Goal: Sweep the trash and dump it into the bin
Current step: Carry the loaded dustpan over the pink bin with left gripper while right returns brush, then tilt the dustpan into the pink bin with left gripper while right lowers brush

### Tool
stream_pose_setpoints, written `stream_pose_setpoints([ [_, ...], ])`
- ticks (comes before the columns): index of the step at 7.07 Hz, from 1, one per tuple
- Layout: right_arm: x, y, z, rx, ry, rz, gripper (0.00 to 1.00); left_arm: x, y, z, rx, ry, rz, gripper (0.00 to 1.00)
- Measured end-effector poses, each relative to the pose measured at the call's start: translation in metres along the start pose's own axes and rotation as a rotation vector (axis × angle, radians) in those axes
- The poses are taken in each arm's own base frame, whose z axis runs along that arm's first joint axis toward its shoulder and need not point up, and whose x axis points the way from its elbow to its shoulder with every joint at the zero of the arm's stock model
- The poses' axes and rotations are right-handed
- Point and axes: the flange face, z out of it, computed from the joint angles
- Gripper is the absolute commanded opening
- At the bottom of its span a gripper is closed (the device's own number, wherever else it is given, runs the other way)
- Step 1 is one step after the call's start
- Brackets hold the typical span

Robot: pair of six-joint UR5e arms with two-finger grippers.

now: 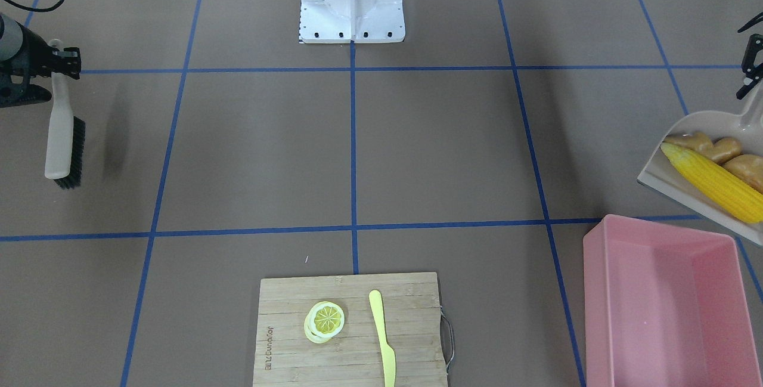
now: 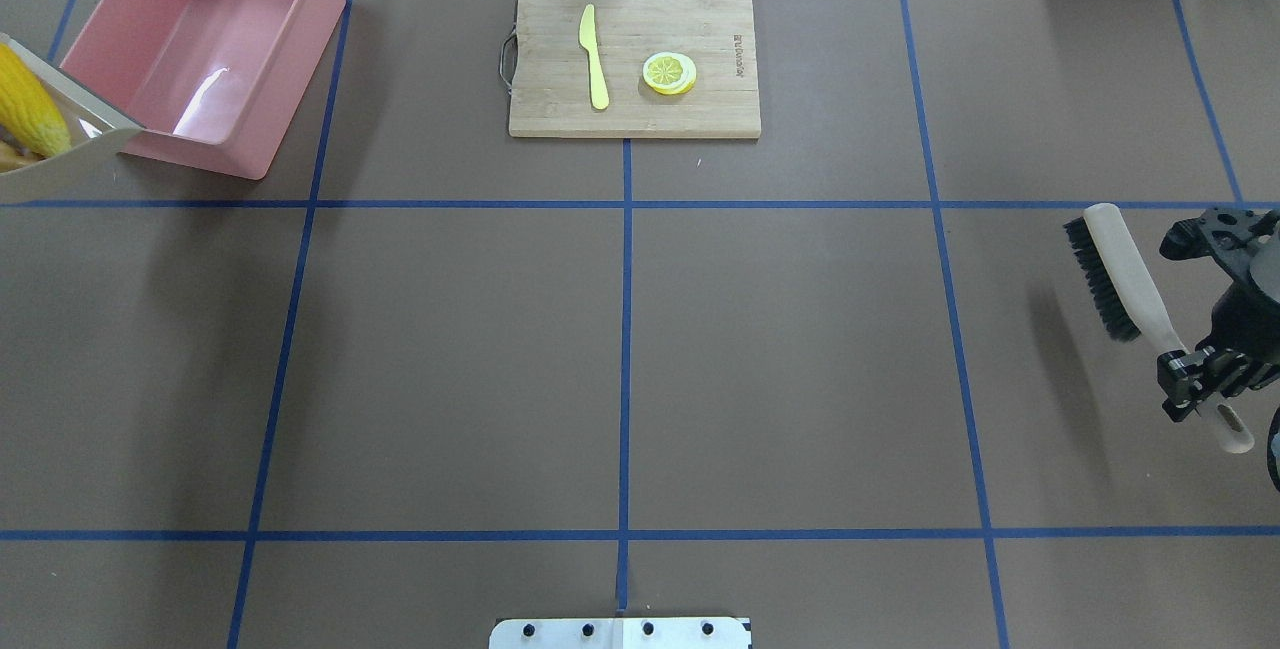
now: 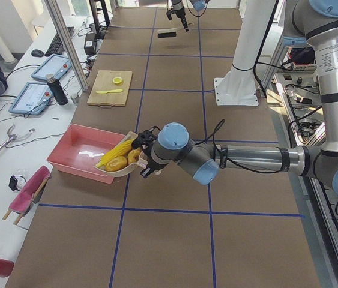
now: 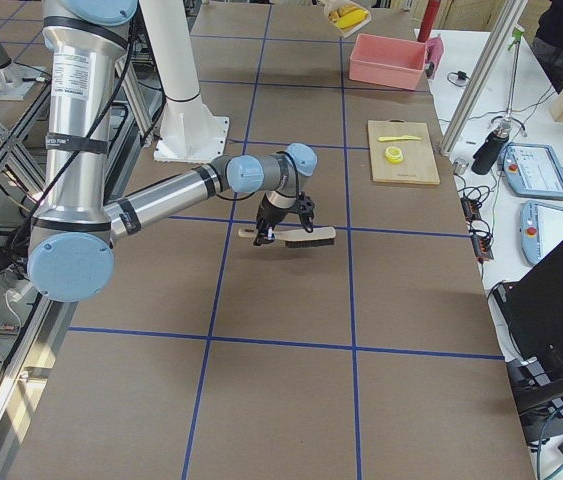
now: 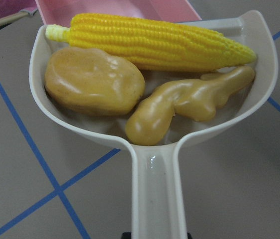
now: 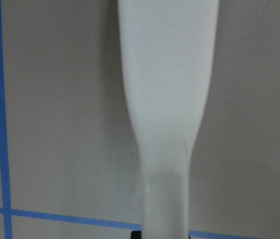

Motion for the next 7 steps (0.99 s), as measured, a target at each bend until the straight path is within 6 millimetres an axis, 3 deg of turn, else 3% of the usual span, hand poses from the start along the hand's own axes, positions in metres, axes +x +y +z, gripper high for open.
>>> stream_pose_setpoints([
  [2, 0.011, -0.011, 0.019, -0.004, -0.002, -0.004, 0.0, -0.025, -0.051, 0.008, -0.071, -0.011, -0.016, 0.0],
  [4, 0.013, -0.019, 0.03, -0.017, 0.004, -0.005, 0.0, -0.051, -0.118, 0.023, -0.128, -0.034, -0.018, 0.0],
  [7, 0.018, -0.028, 0.042, -0.017, 0.004, -0.008, 0.0, -0.049, -0.191, 0.035, -0.315, -0.117, 0.074, 0.0],
])
